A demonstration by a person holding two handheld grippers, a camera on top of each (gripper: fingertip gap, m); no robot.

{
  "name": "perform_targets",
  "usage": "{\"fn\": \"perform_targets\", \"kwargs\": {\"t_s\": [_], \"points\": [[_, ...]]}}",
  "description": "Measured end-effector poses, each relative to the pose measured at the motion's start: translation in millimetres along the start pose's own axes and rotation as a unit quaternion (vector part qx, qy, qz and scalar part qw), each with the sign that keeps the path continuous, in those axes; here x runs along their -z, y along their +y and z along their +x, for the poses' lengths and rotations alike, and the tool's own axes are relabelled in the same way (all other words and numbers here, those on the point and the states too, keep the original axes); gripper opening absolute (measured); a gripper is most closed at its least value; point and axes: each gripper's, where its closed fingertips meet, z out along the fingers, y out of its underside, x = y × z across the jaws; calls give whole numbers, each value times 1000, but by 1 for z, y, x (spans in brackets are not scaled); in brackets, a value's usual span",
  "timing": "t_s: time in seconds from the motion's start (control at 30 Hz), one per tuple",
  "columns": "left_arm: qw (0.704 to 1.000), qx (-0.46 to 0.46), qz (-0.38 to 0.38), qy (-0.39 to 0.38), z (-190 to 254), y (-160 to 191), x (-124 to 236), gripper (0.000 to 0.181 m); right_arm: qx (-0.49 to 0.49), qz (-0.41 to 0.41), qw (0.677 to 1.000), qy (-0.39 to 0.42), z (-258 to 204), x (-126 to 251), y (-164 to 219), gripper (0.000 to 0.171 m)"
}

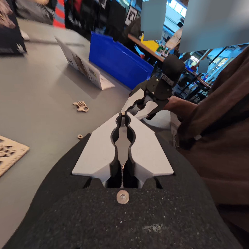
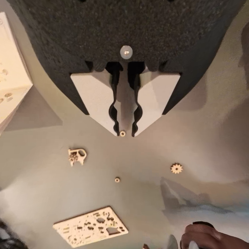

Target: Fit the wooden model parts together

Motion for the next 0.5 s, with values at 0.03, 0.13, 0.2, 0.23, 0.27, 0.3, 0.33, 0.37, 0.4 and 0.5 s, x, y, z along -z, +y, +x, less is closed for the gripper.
{"fn": "perform_targets", "kwargs": {"t_s": [0.03,0.13,0.2,0.23,0.27,0.3,0.33,0.37,0.4,0.5], "points": [[1000,-14,13,-10,-2,-3,2,2,11,7,1000,6,2,-2,-6,18],[998,-46,46,-16,1,-9,7,2,25,9,1000,14,6,-8,-13,18],[994,-80,65,-20,6,-12,11,2,18,19,1000,13,5,-7,-16,18],[993,-94,70,-22,9,-13,11,2,15,28,999,11,4,-4,-19,18],[992,-100,70,-21,13,-13,11,2,11,42,999,6,2,-2,-23,18],[992,-105,70,-20,16,-13,10,2,8,58,998,0,-1,2,-28,18],[991,-109,72,-18,19,-14,9,2,6,72,997,-4,-3,6,-33,18],[991,-113,75,-16,23,-14,9,2,4,88,996,-9,-5,11,-36,18],[990,-120,80,-14,25,-15,8,2,2,107,994,-15,-8,16,-41,18],[983,-157,91,-12,34,-19,3,2,-8,139,990,-28,-14,29,-43,18]]}}
